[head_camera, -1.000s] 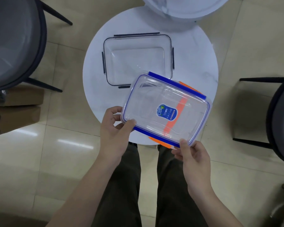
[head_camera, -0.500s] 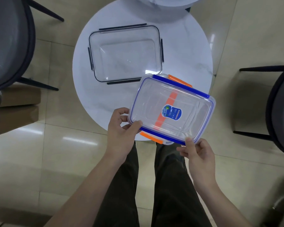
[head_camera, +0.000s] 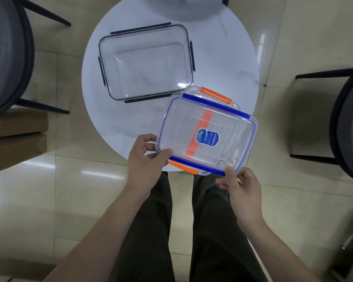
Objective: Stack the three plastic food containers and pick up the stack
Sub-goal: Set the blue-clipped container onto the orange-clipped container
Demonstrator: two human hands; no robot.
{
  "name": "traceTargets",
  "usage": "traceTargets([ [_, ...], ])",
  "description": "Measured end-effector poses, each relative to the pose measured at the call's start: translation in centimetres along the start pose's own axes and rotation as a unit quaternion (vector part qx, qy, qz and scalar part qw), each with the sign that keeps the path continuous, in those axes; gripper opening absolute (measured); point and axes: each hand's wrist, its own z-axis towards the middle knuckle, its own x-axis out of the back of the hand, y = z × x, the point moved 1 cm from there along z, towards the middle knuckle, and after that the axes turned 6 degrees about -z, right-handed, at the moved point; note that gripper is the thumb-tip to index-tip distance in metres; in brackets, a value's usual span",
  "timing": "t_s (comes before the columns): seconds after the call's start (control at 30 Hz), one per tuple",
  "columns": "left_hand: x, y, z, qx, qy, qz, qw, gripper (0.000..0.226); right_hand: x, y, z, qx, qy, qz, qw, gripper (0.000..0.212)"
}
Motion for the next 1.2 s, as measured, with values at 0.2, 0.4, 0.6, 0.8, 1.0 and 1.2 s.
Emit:
traceTargets([
  [0.2, 0.4, 1.4, 1.1, 0.019, 0.011, 0.078, 0.997, 0.044, 0.1, -0.3, 0.0, -0.035, -0.018, 0.067, 0.997, 0.034],
  [0.4, 0.8, 5.0, 3.7, -0.068, 0.015, 0.099, 0.993, 0.041, 0.1, 0.0, -1.1, -0.118, -0.037, 0.207, 0.971, 0.051],
  [0.6, -1.5, 9.0, 6.9, -0.146, -0.041, 0.12, 0.981, 0.028, -0.6, 0.4, -2.4, -0.18, -0.05, 0.291, 0.938, 0.06],
  [0.8, -3.5, 9.7, 8.4, -0.167, -0.109, 0.177, 0.964, 0.029, -1.3, 0.3, -2.9, -0.16, -0.013, 0.295, 0.942, 0.036],
  [1.0, -3.9, 9.3, 8.0, -0.159, -0.099, 0.156, 0.97, 0.026, -1.6, 0.1, -2.9, -0.162, 0.024, 0.297, 0.941, 0.023],
  [1.2, -3.3, 8.6, 6.9, -0.164, -0.089, 0.137, 0.973, 0.019, -1.4, -0.5, -2.3, -0.151, 0.07, 0.307, 0.937, 0.025],
])
